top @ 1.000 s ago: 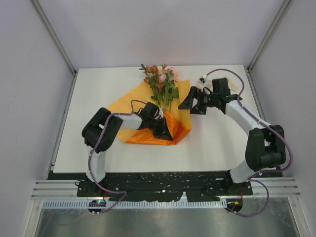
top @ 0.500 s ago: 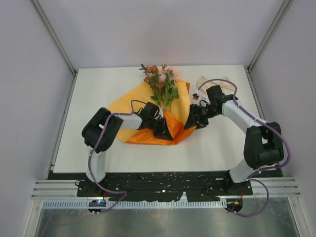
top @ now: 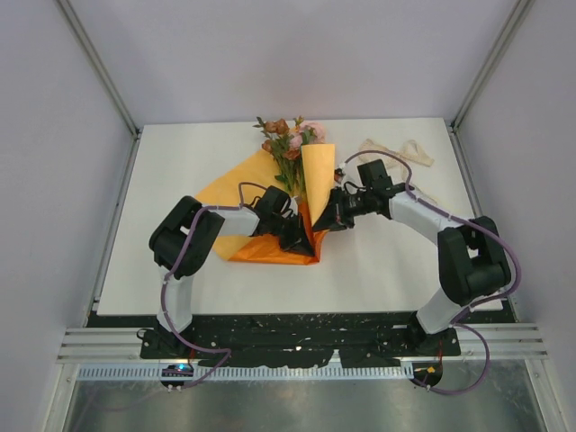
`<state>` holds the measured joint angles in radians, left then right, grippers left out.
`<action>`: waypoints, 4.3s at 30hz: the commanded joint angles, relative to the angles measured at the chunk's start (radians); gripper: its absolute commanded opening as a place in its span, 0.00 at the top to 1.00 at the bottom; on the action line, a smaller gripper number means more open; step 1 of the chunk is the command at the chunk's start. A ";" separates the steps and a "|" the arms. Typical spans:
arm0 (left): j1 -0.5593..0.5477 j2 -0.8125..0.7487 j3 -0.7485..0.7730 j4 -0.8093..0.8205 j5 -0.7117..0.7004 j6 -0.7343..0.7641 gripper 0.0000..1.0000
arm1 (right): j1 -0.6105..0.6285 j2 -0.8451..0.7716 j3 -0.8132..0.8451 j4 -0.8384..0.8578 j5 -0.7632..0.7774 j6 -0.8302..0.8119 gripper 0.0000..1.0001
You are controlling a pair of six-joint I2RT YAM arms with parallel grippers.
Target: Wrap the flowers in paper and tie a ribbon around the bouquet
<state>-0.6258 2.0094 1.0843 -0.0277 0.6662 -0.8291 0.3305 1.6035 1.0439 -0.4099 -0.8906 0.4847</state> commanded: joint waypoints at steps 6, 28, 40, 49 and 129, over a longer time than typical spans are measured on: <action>0.020 -0.033 -0.046 0.075 -0.088 0.032 1.00 | 0.053 0.133 -0.085 0.445 -0.064 0.339 0.95; 0.406 -0.430 -0.210 -0.288 -0.066 0.324 0.44 | 0.048 0.147 -0.041 0.315 0.001 0.201 0.95; 0.410 -0.296 -0.189 -0.247 -0.060 0.335 0.55 | 0.120 0.196 0.027 0.345 0.024 0.221 0.95; 0.406 -0.245 -0.184 -0.166 -0.020 0.294 0.99 | 0.174 0.289 0.077 0.376 0.044 0.241 0.95; 0.514 -0.302 0.032 -0.279 -0.166 0.260 0.98 | 0.291 0.354 0.174 0.416 0.052 0.112 0.04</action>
<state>-0.1444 1.6321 1.0538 -0.1463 0.5476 -0.6331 0.6182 2.0701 1.2022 0.0906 -0.8600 0.6773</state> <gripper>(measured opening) 0.211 0.956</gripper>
